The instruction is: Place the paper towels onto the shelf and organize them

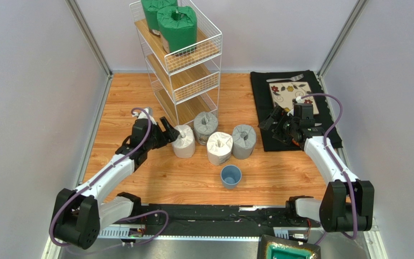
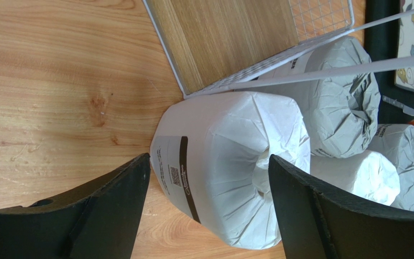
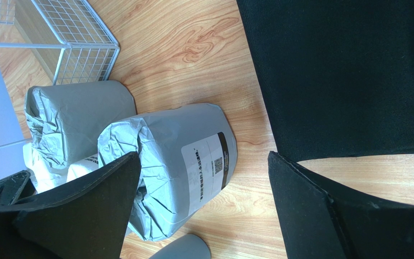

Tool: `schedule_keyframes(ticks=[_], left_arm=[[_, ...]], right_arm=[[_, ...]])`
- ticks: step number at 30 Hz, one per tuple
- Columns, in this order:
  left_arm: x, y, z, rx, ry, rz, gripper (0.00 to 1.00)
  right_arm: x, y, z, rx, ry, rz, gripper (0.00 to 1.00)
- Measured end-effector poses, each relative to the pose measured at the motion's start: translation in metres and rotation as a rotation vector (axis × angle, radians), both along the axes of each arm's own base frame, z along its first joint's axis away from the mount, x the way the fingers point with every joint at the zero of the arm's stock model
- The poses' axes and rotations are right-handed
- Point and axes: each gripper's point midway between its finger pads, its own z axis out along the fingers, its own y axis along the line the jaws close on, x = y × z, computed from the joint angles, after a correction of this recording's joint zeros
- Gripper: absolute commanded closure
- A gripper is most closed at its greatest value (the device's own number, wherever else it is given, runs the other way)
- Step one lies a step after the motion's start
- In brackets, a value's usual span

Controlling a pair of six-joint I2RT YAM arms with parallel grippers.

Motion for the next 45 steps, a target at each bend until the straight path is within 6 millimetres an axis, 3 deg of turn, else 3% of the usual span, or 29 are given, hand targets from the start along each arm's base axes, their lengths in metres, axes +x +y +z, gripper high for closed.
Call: schedule_keyframes(ticks=[25, 32, 41, 45], left_arm=[[0.0, -0.009, -0.015, 0.036, 0.047, -0.051, 0.32], [0.0, -0.013, -0.013, 0.023, 0.04, -0.07, 0.41], [-0.002, -0.013, -0.008, 0.022, 0.03, -0.07, 0.42], [-0.002, -0.008, 0.004, 0.024, -0.007, -0.051, 0.43]], right_arm=[[0.0, 0.0, -0.003, 0.0, 0.008, 0.0, 0.09], [-0.001, 0.0, -0.004, 0.0, 0.011, 0.0, 0.09], [-0.001, 0.0, -0.005, 0.0, 0.014, 0.001, 0.09], [-0.001, 0.0, -0.005, 0.001, 0.014, 0.001, 0.09]])
